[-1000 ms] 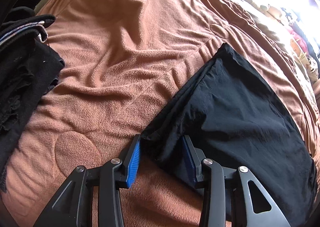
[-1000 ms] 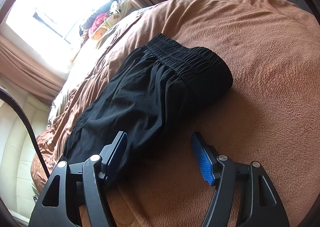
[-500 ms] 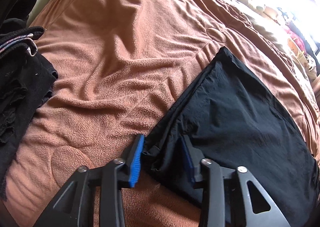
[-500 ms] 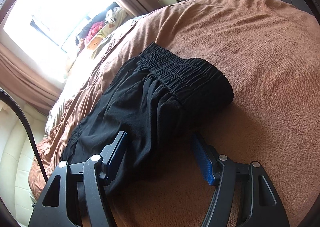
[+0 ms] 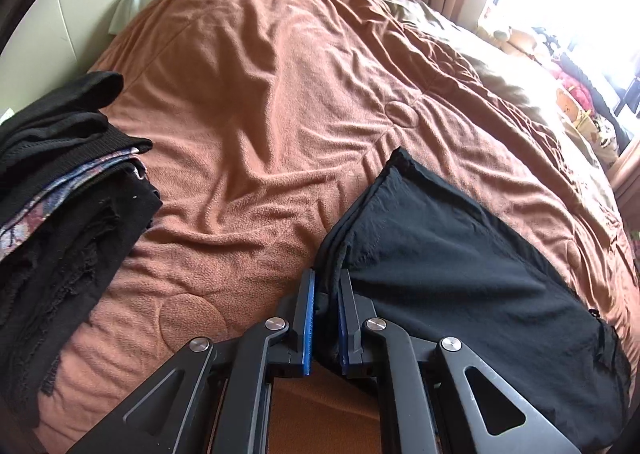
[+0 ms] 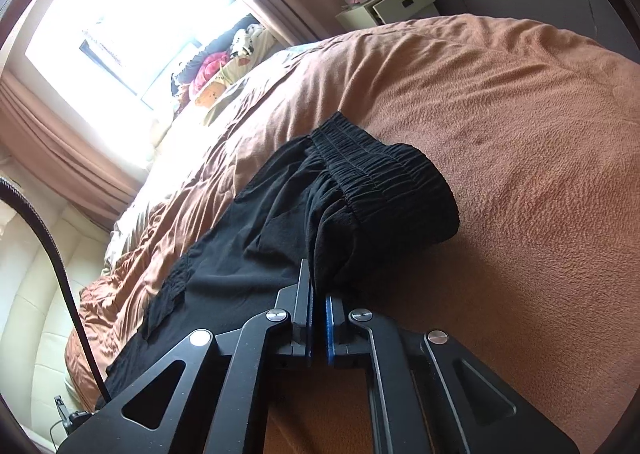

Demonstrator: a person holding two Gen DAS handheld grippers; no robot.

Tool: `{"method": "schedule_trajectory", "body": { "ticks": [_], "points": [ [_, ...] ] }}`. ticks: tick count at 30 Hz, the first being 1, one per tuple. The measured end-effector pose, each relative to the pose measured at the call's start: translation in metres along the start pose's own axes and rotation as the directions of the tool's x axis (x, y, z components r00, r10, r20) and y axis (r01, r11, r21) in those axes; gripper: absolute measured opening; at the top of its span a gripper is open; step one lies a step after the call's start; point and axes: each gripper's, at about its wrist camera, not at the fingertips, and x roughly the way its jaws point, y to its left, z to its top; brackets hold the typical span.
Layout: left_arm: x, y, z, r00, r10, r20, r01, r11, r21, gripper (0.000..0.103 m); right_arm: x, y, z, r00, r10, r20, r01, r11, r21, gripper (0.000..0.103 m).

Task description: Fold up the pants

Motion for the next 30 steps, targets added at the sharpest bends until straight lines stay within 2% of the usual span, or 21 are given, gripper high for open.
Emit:
{"method": "schedule_trajectory", "body": {
  "ticks": [11, 22, 30],
  "points": [
    [-0.064, 0.037, -0.015, 1.000, -0.009, 0.023, 0.009, 1.000, -0.029, 0.010, -0.055, 0.001, -0.012, 0.999, 0.051, -0.004, -0.051, 0.999, -0.010, 0.001],
    [-0.122, 0.096, -0.060, 0.999, -0.019, 0.031, 0.021, 0.997, -0.072, 0.009, -0.119, -0.025, -0.030, 0.995, 0.099, 0.004, -0.099, 0.995, 0.022, 0.001],
    [-0.144, 0.126, -0.096, 0.999, -0.033, 0.020, 0.035, 0.995, -0.093, 0.009, -0.162, -0.045, -0.048, 0.993, 0.120, 0.014, -0.121, 0.992, 0.036, 0.001]
  ]
}}
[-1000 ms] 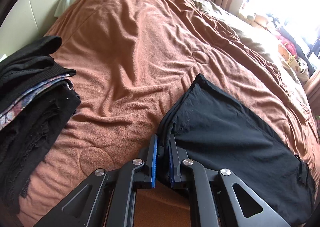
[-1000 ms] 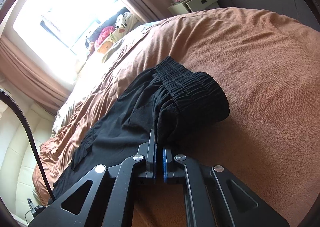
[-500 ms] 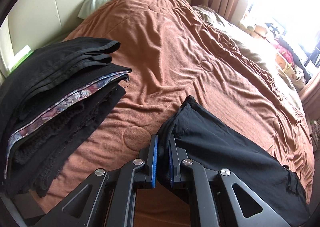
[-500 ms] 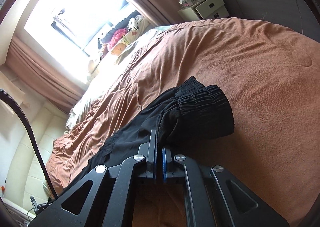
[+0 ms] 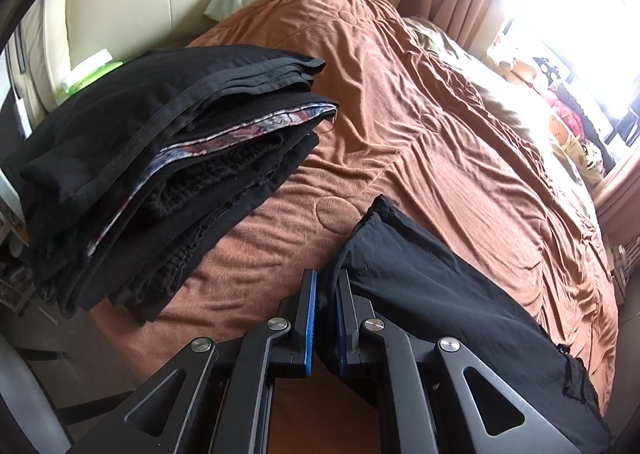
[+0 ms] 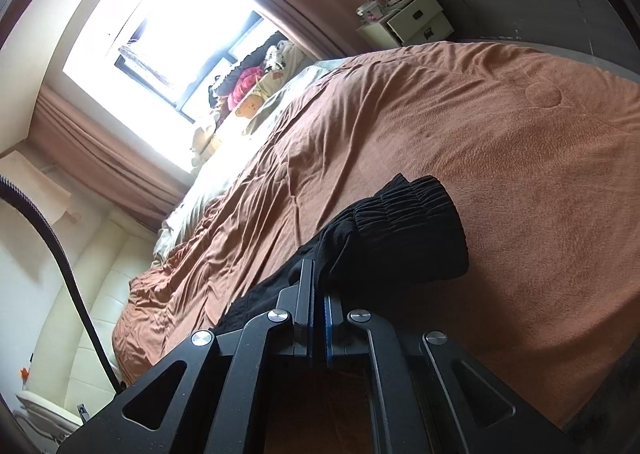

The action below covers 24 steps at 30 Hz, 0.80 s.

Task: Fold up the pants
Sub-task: 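Open both tools and release the pants, then sweep the open right tool along the pants toward the waistband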

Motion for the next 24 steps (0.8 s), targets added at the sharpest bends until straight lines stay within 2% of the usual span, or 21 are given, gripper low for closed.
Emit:
{"method": "schedule_trajectory", "body": {
  "ticks": [9, 14, 17, 19, 20, 21, 22, 23, 24],
  "points": [
    [-0.006, 0.029, -0.032, 1.000, -0.007, -0.029, 0.007, 1.000, -0.013, 0.009, -0.034, -0.019, -0.015, 1.000, 0.007, 0.003, -0.007, 1.000, 0.024, 0.001],
    [0.014, 0.036, -0.047, 0.997, 0.004, -0.075, -0.004, 1.000, -0.012, 0.010, -0.037, -0.029, -0.024, 1.000, 0.020, -0.002, -0.020, 0.999, 0.040, 0.001],
    [0.027, 0.037, -0.056, 0.993, 0.041, -0.106, -0.041, 0.999, 0.001, 0.011, -0.032, -0.042, -0.032, 0.999, 0.030, -0.015, -0.029, 0.996, 0.080, 0.003],
    [0.031, 0.040, -0.063, 0.992, 0.043, -0.117, -0.044, 0.999, 0.001, 0.016, -0.030, -0.048, -0.040, 0.999, 0.024, -0.026, -0.021, 0.994, 0.104, 0.004],
    [0.032, 0.041, -0.065, 0.992, 0.040, -0.122, -0.040, 0.999, 0.000, 0.023, -0.028, -0.050, -0.044, 0.999, 0.024, -0.035, -0.020, 0.993, 0.112, 0.011],
    [0.032, 0.042, -0.067, 0.992, 0.033, -0.124, -0.033, 0.999, -0.001, 0.027, -0.028, -0.052, -0.049, 0.999, 0.022, -0.043, -0.017, 0.992, 0.122, 0.024],
    [0.031, 0.044, -0.069, 0.992, 0.024, -0.123, -0.025, 1.000, -0.004, 0.031, -0.028, -0.054, -0.053, 0.999, 0.024, -0.045, -0.018, 0.991, 0.131, 0.032],
    [0.030, 0.045, -0.072, 0.992, 0.019, -0.121, -0.020, 1.000, -0.007, 0.034, -0.029, -0.054, -0.057, 0.999, 0.028, -0.044, -0.022, 0.990, 0.136, 0.044],
    [0.028, 0.047, -0.074, 0.993, 0.019, -0.120, -0.021, 1.000, -0.010, 0.035, -0.030, -0.053, -0.060, 0.999, 0.028, -0.046, -0.021, 0.990, 0.136, 0.049]
  ]
}}
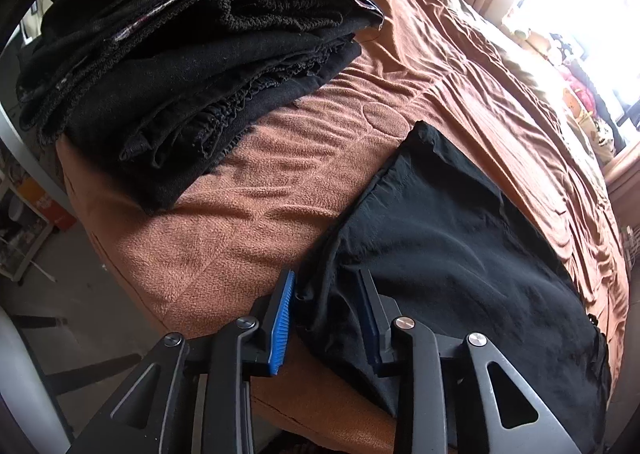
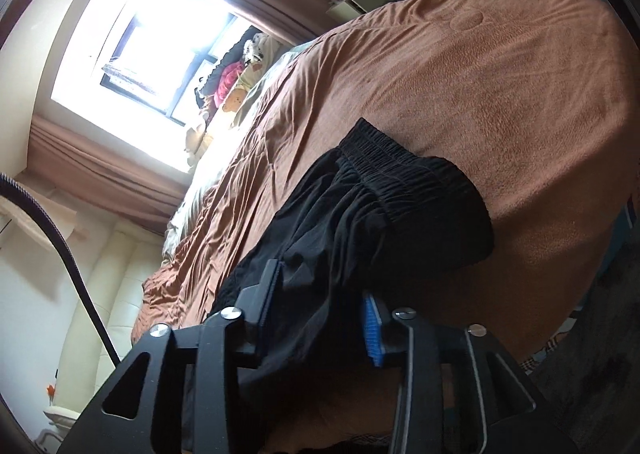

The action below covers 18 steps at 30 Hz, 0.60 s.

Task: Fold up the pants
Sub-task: 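Sweep the open right tool along the pants toward the waistband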

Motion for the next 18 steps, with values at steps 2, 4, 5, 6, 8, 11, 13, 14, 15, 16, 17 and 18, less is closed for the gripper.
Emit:
{"method": "schedule_trajectory", "body": {
  "ticks": [2, 4, 5, 6, 8, 11, 13, 14, 15, 16, 17, 18],
  "points": [
    [-0.004, 0.001, -0.004, 1.000, -0.005, 0.002, 0.005, 1.000, 0.001, 0.039, -0.002, 0.002, -0.007, 1.000, -0.014, -0.011, 0.014, 1.000, -0.009, 0.053],
    [-0.008, 0.002, -0.008, 1.000, -0.010, 0.008, 0.010, 1.000, 0.008, 0.041, -0.003, 0.006, -0.014, 0.999, -0.013, -0.030, 0.012, 1.000, -0.013, 0.054],
    [-0.011, 0.002, -0.010, 1.000, -0.016, 0.010, 0.016, 1.000, 0.012, 0.041, -0.003, 0.007, -0.019, 0.999, -0.006, -0.043, 0.005, 1.000, -0.010, 0.054],
    [-0.014, 0.002, -0.012, 1.000, -0.022, 0.012, 0.021, 1.000, 0.016, 0.041, -0.003, 0.009, -0.025, 0.998, 0.001, -0.060, -0.002, 1.000, -0.011, 0.054],
    [-0.019, 0.004, -0.016, 0.999, -0.036, 0.015, 0.036, 0.999, 0.013, 0.044, -0.001, 0.016, -0.038, 0.996, 0.007, -0.091, -0.009, 1.000, -0.024, 0.054],
    [-0.028, 0.006, -0.025, 0.998, -0.061, 0.025, 0.061, 0.998, -0.001, 0.047, 0.004, 0.027, -0.055, 0.990, 0.018, -0.140, -0.026, 0.998, -0.052, 0.054],
    [-0.034, 0.006, -0.031, 0.997, -0.074, 0.031, 0.074, 0.997, 0.004, 0.047, 0.008, 0.034, -0.067, 0.985, 0.024, -0.170, -0.036, 0.997, -0.065, 0.054],
    [-0.037, 0.006, -0.034, 0.996, -0.080, 0.034, 0.079, 0.997, 0.008, 0.047, 0.010, 0.038, -0.071, 0.982, 0.034, -0.184, -0.048, 0.996, -0.072, 0.054],
    [-0.040, 0.007, -0.037, 0.996, -0.083, 0.036, 0.082, 0.997, 0.011, 0.047, 0.012, 0.043, -0.076, 0.980, 0.037, -0.198, -0.054, 0.995, -0.083, 0.054],
    [-0.042, 0.007, -0.040, 0.996, -0.086, 0.038, 0.086, 0.996, 0.013, 0.047, 0.015, 0.046, -0.079, 0.977, 0.033, -0.210, -0.055, 0.994, -0.097, 0.054],
    [-0.045, 0.007, -0.043, 0.995, -0.093, 0.039, 0.093, 0.996, 0.012, 0.048, 0.017, 0.050, -0.083, 0.975, 0.029, -0.222, -0.055, 0.992, -0.112, 0.054],
    [-0.046, 0.008, -0.046, 0.994, -0.101, 0.039, 0.100, 0.995, 0.010, 0.048, 0.019, 0.055, -0.087, 0.972, 0.027, -0.234, -0.058, 0.990, -0.126, 0.054]
  ]
}}
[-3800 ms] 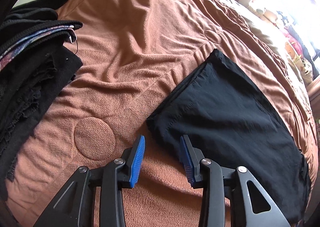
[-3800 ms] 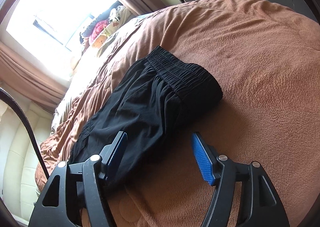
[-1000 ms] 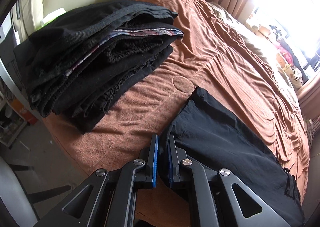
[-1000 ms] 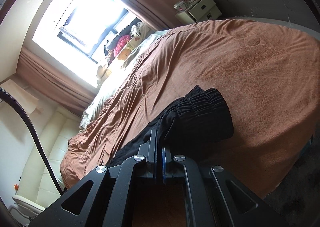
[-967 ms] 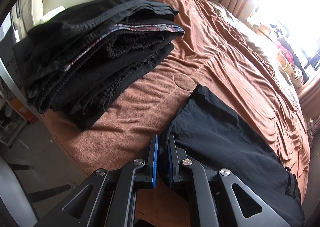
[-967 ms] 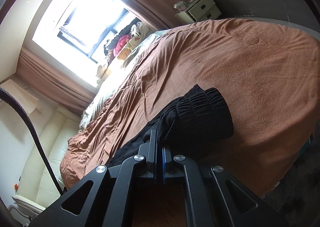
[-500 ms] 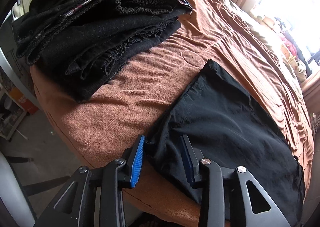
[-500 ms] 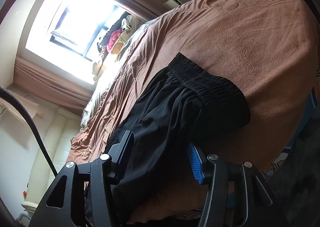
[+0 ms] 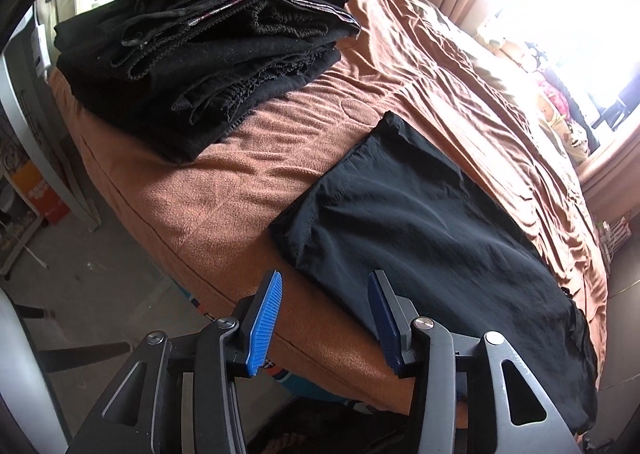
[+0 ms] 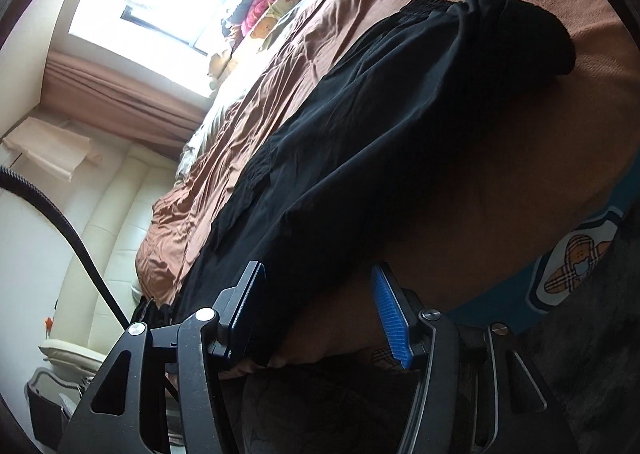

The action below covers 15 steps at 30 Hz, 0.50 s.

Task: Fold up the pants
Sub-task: 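Sweep the open right tool along the pants toward the waistband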

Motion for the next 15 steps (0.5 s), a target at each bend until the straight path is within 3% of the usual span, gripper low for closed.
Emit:
{"method": "schedule_trajectory", "body": {
  "ticks": [8, 12, 15],
  "points": [
    [-0.010, 0.005, -0.026, 0.999, -0.033, 0.003, 0.033, 0.999, -0.007, 0.048, 0.032, 0.024, -0.005, 0.994, 0.019, -0.106, -0.025, 0.998, -0.056, 0.054],
    [-0.010, 0.004, -0.036, 0.999, -0.047, -0.008, 0.047, 0.999, -0.001, 0.048, 0.051, 0.028, -0.008, 0.986, 0.016, -0.163, -0.025, 0.998, -0.052, 0.040],
    [-0.010, 0.003, -0.040, 0.999, -0.048, -0.010, 0.049, 0.999, 0.010, 0.048, 0.061, 0.029, -0.003, 0.984, 0.013, -0.178, -0.020, 0.999, -0.035, 0.040]
  ]
}}
